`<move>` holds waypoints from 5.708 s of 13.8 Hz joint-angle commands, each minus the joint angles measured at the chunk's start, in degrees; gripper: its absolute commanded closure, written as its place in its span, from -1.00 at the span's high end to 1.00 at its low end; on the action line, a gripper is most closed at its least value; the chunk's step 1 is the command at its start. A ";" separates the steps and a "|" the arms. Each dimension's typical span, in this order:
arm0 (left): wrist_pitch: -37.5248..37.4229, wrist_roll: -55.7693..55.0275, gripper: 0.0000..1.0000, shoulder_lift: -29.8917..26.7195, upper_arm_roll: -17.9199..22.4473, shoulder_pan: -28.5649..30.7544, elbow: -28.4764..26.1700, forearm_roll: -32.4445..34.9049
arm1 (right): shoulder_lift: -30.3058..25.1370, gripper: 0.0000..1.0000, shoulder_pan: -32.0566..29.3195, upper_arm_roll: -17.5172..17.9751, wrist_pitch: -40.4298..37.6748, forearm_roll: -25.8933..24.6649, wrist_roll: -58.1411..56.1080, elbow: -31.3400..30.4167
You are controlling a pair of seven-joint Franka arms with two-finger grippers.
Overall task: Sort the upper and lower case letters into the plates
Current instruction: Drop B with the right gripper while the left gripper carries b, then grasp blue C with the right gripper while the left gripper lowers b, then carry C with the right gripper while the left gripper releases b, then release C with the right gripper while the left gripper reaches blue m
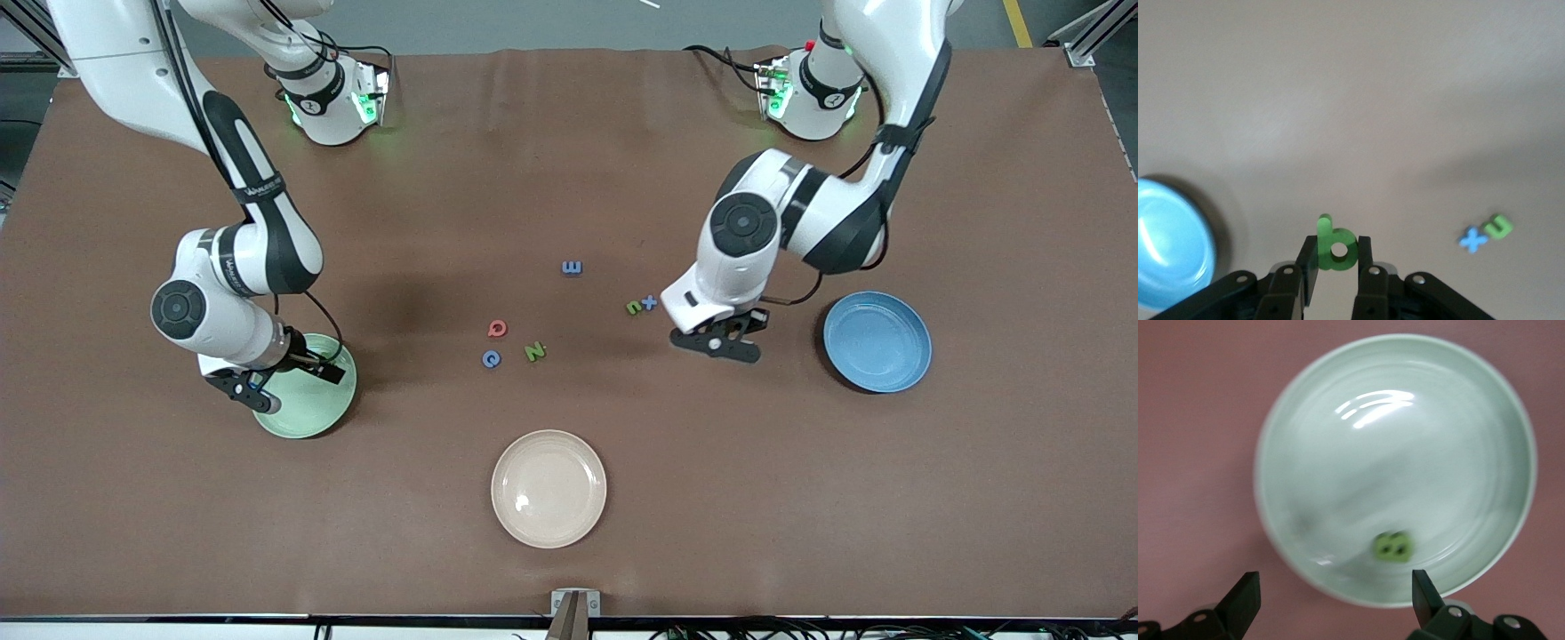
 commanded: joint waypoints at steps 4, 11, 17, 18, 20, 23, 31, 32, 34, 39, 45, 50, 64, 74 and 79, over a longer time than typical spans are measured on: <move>6.96 6.33 -0.73 -13.10 -0.78 7.10 -18.38 0.35 | 7.58 1.00 14.56 -0.17 6.16 0.09 25.36 5.43; 13.28 17.05 -0.74 -10.92 -0.69 17.91 -23.05 0.27 | 14.71 0.98 21.26 -0.26 7.59 0.01 40.95 12.72; 19.79 26.38 -0.74 -3.54 -0.43 23.89 -22.00 0.88 | 15.33 0.50 21.88 -0.17 7.41 0.09 41.57 12.82; 20.06 26.65 -0.74 -2.57 -0.34 23.90 -21.56 0.97 | 15.33 0.46 21.88 -0.17 7.33 0.09 42.18 12.90; 20.15 28.57 -0.74 -1.34 -0.08 24.77 -20.95 1.93 | 15.42 0.40 22.31 -0.17 7.15 0.09 42.72 12.90; 20.50 30.07 -0.74 -0.19 -0.34 27.24 -20.59 3.87 | 15.42 0.32 23.28 -0.17 7.06 0.09 42.80 12.90; 22.96 30.60 -0.67 3.32 -0.25 28.21 -20.51 3.78 | 15.24 -0.69 23.99 -0.17 6.45 0.01 43.51 12.90; 22.96 30.60 -0.64 3.67 -0.25 28.29 -20.51 3.87 | 14.98 -0.90 23.73 -0.17 6.18 0.01 43.51 12.82; 22.96 30.43 -0.62 4.29 -0.25 28.38 -20.51 3.78 | 14.28 -0.99 22.32 -0.44 2.95 -0.34 42.63 13.17; 22.44 30.60 -0.31 4.73 -0.25 29.70 -19.80 3.78 | 7.52 -0.99 13.29 -0.44 -8.21 -0.52 25.09 12.99; 4.98 30.00 1.00 0.17 -2.87 29.61 -11.03 1.33 | 2.76 -0.99 -0.69 -0.44 -11.75 -0.52 0.12 9.13; -9.28 12.89 1.00 -1.24 -12.18 29.17 -1.62 -4.92 | 3.73 -0.99 -9.22 -0.18 -8.86 0.09 -13.69 8.95; 9.48 -33.28 1.00 3.32 -31.72 16.35 -5.90 -9.14 | 6.63 -0.96 -12.22 -0.35 2.66 6.77 -24.96 0.60; 14.18 -58.69 0.99 17.64 -31.45 6.24 -0.57 17.40 | 6.28 0.38 -11.70 -0.35 -0.23 6.77 -24.43 0.51; 14.18 -59.48 0.91 21.60 -30.75 4.12 3.13 17.58 | 5.75 1.00 -9.86 -0.17 -7.94 6.77 -18.48 6.38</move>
